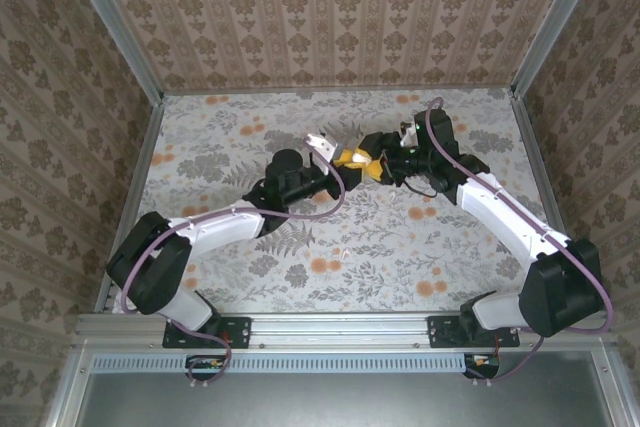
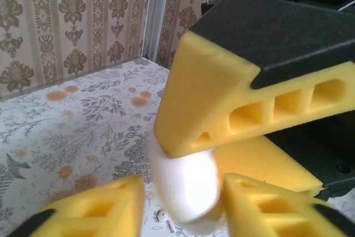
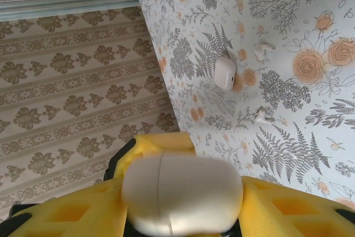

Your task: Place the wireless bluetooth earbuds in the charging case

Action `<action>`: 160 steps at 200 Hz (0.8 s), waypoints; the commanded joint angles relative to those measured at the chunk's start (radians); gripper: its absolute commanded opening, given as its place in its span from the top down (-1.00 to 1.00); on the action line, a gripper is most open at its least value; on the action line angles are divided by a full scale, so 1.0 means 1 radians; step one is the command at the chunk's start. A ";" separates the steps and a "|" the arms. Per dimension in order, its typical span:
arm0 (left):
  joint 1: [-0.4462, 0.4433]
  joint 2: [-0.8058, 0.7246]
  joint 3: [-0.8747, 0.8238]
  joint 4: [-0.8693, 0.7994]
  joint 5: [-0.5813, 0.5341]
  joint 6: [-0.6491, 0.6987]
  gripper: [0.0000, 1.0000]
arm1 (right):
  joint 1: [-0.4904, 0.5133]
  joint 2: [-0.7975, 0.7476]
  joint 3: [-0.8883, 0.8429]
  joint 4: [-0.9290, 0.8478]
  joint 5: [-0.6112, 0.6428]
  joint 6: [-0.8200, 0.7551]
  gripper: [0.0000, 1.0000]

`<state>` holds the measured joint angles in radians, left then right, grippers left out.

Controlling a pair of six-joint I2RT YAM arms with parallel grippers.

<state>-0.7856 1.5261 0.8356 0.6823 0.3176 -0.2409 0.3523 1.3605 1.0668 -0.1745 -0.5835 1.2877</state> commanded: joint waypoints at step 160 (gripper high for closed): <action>0.263 -0.258 0.134 -0.605 0.585 0.204 0.62 | 0.066 -0.091 0.360 -0.577 0.013 -1.553 -0.35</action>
<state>-0.5426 1.3064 0.9249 0.2203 0.7544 -0.1223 0.3714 1.2797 1.4582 -0.6621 -0.5510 0.1009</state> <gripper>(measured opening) 0.194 0.674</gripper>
